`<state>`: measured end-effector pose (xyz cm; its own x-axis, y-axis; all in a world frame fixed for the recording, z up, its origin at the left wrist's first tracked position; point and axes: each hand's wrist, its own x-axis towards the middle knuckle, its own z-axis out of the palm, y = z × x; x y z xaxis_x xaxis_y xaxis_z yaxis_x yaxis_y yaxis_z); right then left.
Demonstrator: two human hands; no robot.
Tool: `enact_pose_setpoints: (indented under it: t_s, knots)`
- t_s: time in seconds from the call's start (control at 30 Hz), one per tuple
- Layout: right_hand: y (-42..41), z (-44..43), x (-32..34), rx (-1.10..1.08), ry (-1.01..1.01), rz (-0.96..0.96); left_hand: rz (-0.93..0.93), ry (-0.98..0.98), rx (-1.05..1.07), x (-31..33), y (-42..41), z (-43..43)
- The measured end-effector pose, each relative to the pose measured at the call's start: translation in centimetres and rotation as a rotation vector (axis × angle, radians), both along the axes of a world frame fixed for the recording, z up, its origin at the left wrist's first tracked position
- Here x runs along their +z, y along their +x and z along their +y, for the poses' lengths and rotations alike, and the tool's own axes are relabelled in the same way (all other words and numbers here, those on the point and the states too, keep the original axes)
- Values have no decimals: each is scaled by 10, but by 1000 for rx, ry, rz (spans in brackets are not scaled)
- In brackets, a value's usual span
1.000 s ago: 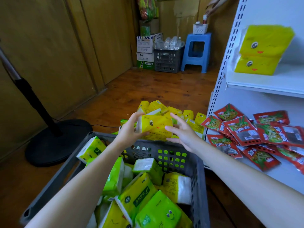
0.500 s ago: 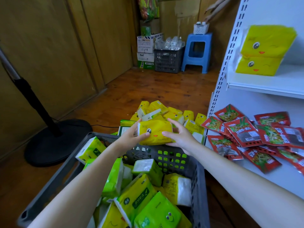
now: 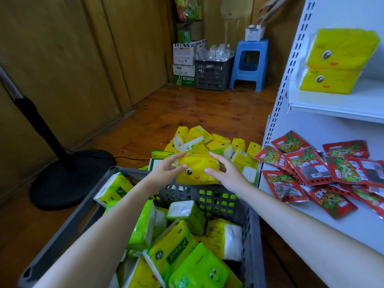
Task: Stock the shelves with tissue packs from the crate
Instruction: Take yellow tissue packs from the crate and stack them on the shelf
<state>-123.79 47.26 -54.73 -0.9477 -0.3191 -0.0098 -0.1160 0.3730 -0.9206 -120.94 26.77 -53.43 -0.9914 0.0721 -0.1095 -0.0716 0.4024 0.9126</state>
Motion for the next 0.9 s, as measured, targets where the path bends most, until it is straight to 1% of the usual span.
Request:
enact_pose_setpoints:
  t_s: [0.13, 0.27, 0.37, 0.47, 0.57, 0.63, 0.73, 0.8, 0.83, 0.9]
  knots:
    - [-1, -1, 0, -59, -51, -8, 8, -6, 65, -1, -2, -1]
    - [-2, 1, -2, -92, -94, -42, 22, 15, 72, -6, 0, -6]
    - [3, -8, 4, -114, -186, -109, 91, 44, 98, 1, 3, -1]
    - [5, -9, 17, -136, -158, 4, 175, 118, 137, 7, -4, 3]
    - [0, -1, 48, -143, -167, 134, 302, 169, 157, 32, -12, 15]
    - [-4, 6, 74, -180, -195, 245, 380, 196, 160, 53, -18, 26]
    - [-8, 21, 108, -240, -275, 393, 491, 316, 171, 86, -21, 51]
    - [-7, 38, 127, -296, -310, 496, 537, 417, 132, 102, -22, 71]
    - [-7, 49, 136, -328, -324, 545, 555, 432, 89, 110, -22, 83]
    - [-7, 74, 153, -413, -374, 603, 612, 382, -38, 123, -25, 112]
